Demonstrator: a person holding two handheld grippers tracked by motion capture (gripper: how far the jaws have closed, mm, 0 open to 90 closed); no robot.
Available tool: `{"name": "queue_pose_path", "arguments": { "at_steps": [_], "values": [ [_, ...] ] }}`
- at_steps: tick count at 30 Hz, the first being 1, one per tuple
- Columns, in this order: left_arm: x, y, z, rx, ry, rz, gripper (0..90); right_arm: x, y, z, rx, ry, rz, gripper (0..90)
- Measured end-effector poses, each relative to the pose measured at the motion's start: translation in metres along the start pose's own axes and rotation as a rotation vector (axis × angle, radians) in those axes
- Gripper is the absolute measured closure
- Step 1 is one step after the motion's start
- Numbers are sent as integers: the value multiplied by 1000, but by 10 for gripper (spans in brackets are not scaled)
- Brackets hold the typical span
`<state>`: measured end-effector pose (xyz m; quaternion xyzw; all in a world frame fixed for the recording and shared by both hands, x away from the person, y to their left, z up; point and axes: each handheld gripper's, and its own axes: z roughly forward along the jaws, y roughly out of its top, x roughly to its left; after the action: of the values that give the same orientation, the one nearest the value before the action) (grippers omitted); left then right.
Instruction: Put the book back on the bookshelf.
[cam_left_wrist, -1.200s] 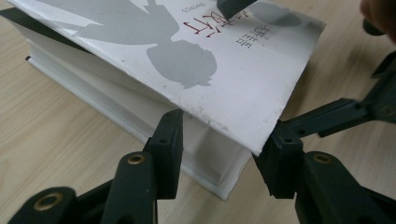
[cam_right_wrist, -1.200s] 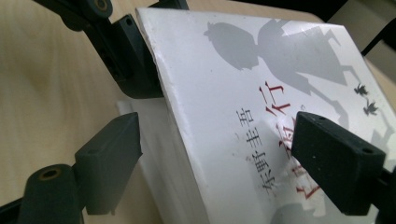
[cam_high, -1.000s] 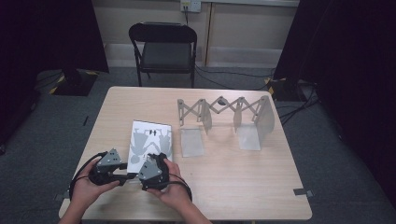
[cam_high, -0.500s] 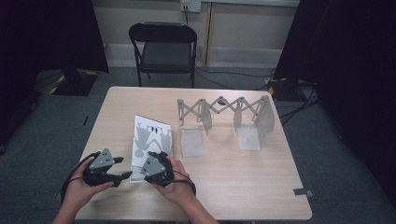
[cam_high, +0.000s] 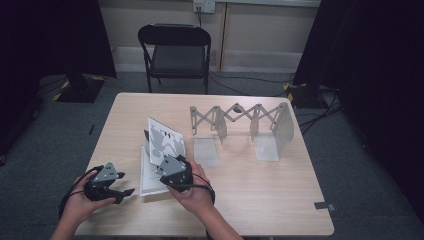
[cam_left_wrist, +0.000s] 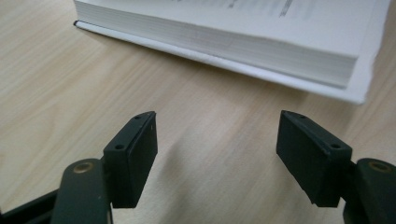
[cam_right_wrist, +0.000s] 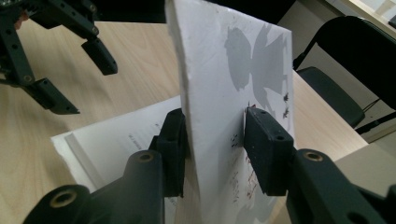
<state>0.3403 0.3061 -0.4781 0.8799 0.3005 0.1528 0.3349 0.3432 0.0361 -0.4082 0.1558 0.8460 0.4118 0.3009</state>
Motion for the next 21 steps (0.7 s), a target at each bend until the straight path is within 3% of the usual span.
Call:
{"name": "queue_pose_path", "arguments": {
  "at_steps": [3, 8, 11, 16, 17, 21],
  "values": [
    [-2, -2, 5, 23, -3, -3, 288, -4, 3, -4, 11, 1, 17, 617],
    [-6, 1, 13, 20, -15, 5, 267, -6, 6, -6, 27, 11, 22, 618],
    [-8, 3, 18, -6, -29, -18, 264, -7, 9, -8, 24, 21, 38, 618],
    [-9, 4, 20, 2, -33, -21, 261, -7, 12, -11, 35, 39, 32, 618],
    [-9, 4, 21, -10, -35, -44, 252, -7, 14, -12, 40, 43, 37, 618],
    [-9, 5, 23, -12, -40, -51, 226, -8, 15, -14, 41, 46, 51, 620]
  ]
}}
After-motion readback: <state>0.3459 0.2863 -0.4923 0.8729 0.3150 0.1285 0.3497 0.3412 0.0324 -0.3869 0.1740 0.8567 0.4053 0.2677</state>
